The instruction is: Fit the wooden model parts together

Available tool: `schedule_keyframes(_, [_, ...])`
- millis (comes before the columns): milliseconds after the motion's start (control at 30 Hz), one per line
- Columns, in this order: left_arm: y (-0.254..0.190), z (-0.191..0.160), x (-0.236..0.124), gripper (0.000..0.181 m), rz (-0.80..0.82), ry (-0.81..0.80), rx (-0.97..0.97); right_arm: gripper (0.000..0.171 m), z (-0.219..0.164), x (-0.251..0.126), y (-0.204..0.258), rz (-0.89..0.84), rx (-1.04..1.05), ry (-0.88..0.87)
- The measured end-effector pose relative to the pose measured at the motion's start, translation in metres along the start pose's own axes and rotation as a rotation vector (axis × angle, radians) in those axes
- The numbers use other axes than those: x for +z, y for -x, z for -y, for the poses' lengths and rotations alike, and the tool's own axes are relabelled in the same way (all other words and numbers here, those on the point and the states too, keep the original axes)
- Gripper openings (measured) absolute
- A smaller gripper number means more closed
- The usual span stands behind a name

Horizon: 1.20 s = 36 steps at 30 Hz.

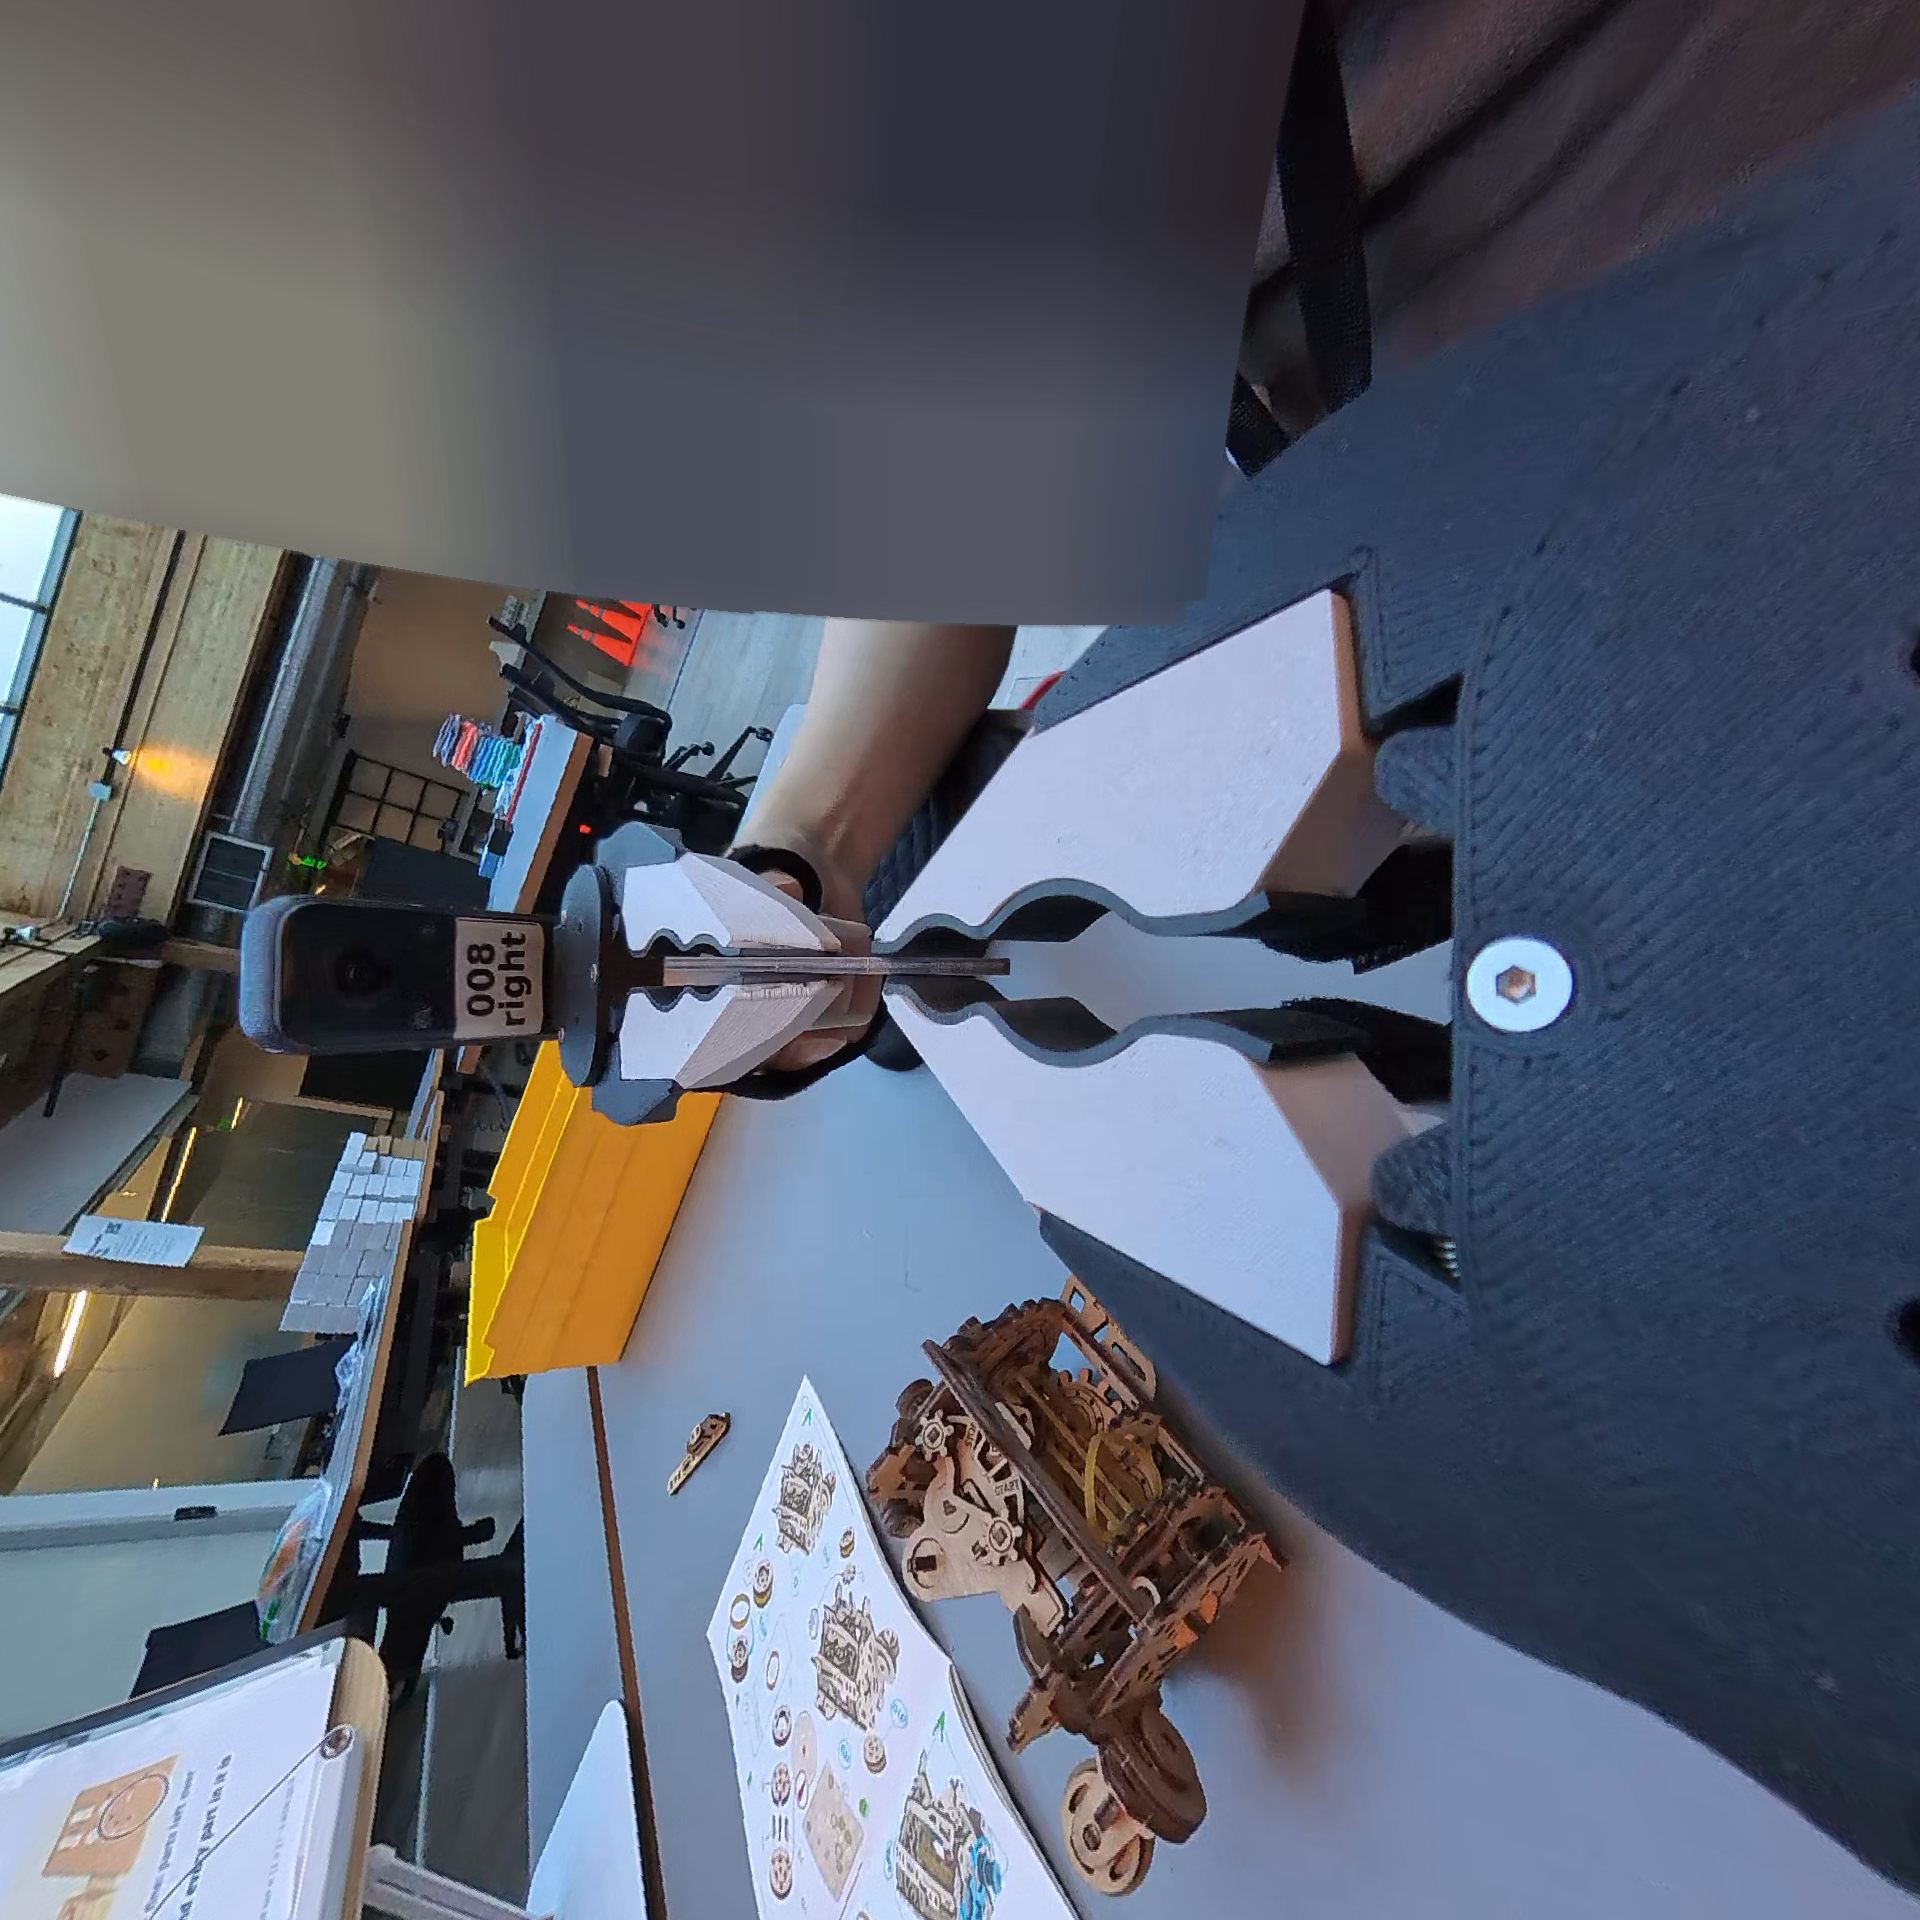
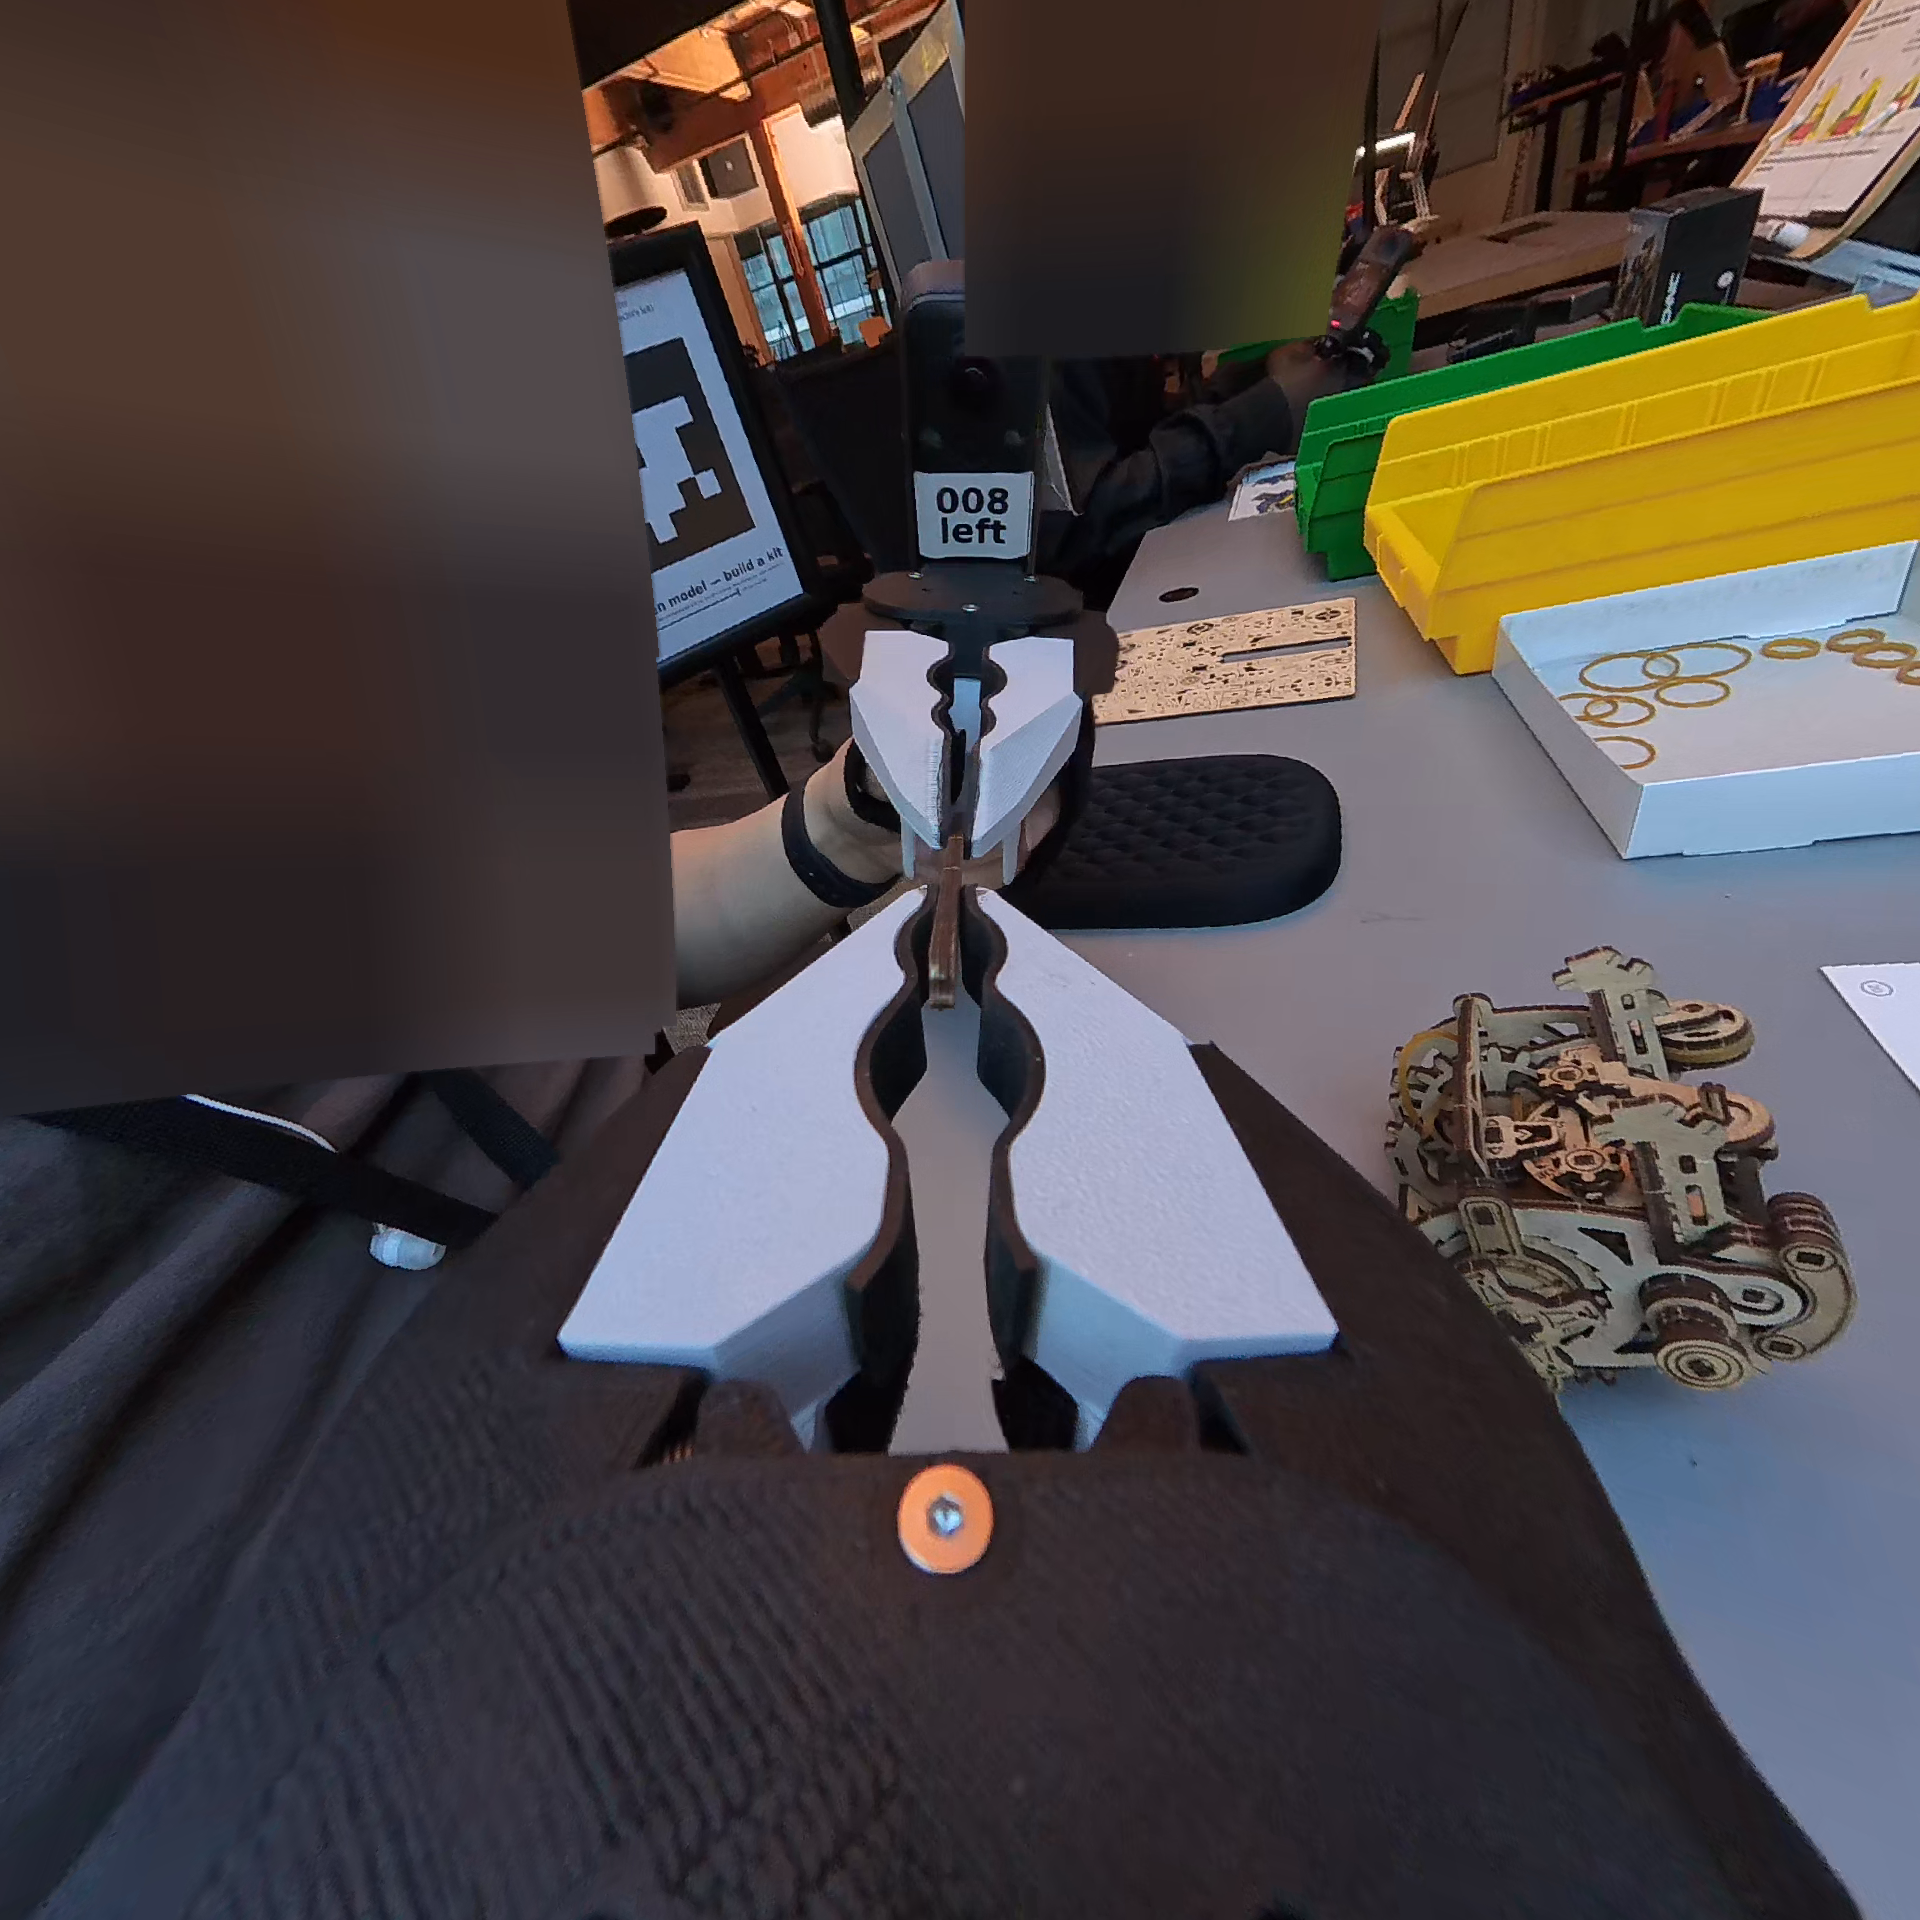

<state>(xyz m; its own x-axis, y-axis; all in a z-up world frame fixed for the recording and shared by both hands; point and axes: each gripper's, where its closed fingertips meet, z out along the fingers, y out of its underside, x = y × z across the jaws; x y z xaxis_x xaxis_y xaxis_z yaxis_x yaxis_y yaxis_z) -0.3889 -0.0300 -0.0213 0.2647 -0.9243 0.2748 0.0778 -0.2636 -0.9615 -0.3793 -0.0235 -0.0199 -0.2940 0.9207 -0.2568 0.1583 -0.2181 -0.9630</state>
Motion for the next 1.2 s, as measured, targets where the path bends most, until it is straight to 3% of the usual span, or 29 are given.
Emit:
schedule_keyframes(200, [0.000,-0.004,0.002,0.001,0.009,0.031,0.007,0.013,-0.004,0.007,-0.001,-0.004,0.005,0.014])
schedule_keyframes(400, [0.000,-0.003,0.002,0.001,0.006,0.010,0.000,0.002,0.000,0.007,0.000,0.020,0.042,-0.025])
schedule_keyframes(633, [0.001,-0.010,0.001,0.003,0.009,0.033,0.042,0.001,-0.006,0.006,-0.001,-0.024,-0.009,0.024])
schedule_keyframes(700, [0.027,-0.013,-0.015,0.034,0.134,0.095,0.155,0.001,-0.005,-0.002,-0.007,-0.083,-0.046,0.023])
schedule_keyframes(800, [0.085,-0.014,-0.049,0.062,0.334,0.199,0.346,0.001,0.000,-0.023,-0.016,-0.131,-0.044,-0.024])
schedule_keyframes(967, [0.126,-0.032,-0.041,0.083,0.281,0.356,0.491,0.001,-0.015,-0.046,-0.047,-0.336,-0.121,0.055])
schedule_keyframes(1200, [0.156,-0.057,-0.007,0.113,0.298,0.562,0.824,0.001,-0.035,-0.024,-0.050,-0.616,-0.491,0.259])
